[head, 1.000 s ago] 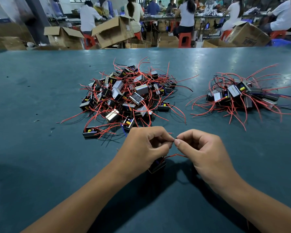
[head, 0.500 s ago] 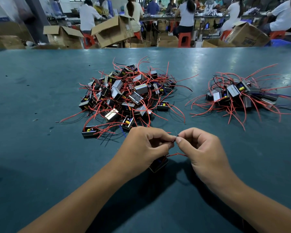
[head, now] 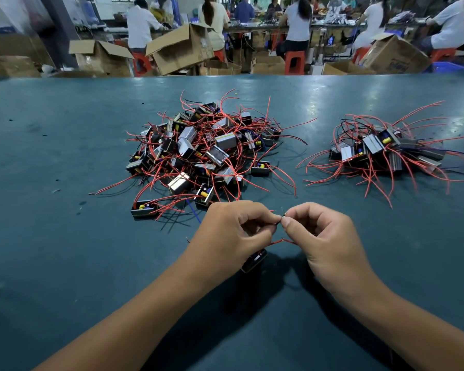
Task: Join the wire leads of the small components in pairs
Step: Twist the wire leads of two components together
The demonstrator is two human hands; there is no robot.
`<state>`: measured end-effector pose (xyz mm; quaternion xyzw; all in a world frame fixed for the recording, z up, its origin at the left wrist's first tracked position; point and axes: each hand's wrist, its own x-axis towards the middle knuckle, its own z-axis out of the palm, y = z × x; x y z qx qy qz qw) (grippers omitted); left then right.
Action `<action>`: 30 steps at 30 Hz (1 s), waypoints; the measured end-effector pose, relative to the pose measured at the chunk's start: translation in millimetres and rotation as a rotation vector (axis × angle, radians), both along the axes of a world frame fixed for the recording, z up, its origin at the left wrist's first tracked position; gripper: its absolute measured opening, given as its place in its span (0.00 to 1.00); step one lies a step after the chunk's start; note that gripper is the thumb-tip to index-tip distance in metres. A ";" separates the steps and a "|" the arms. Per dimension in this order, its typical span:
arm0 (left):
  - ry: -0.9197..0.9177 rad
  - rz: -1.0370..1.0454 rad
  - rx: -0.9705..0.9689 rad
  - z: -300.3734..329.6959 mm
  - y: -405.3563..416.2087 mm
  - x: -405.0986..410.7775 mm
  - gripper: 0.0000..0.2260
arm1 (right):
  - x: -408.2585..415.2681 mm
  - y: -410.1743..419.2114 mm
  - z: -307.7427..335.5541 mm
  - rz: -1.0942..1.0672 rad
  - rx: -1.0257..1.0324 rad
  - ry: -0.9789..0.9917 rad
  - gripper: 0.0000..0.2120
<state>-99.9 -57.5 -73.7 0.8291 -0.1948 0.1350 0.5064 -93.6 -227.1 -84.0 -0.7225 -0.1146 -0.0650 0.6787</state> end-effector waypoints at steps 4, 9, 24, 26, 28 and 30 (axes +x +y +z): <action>0.007 -0.017 -0.001 1.7 0.3 -0.4 0.06 | -0.4 0.7 0.3 -0.001 -0.001 0.000 0.09; -0.099 -0.005 0.089 9.1 2.2 -1.4 0.07 | -3.2 1.2 3.5 0.028 -0.009 -0.028 0.07; -0.103 -0.008 0.371 30.8 2.4 -4.4 0.07 | -13.0 -2.3 11.0 0.033 -0.299 -0.298 0.05; 0.084 -0.002 0.227 30.0 0.6 -6.0 0.09 | -13.5 -2.7 11.9 0.013 -0.381 -0.376 0.03; 0.319 0.002 0.022 28.6 -4.7 -7.8 0.11 | -14.3 -2.9 12.7 0.016 -0.453 -0.447 0.03; 0.481 0.006 -0.125 28.6 -6.6 -8.6 0.12 | -14.3 -4.1 13.3 0.032 -0.455 -0.452 0.03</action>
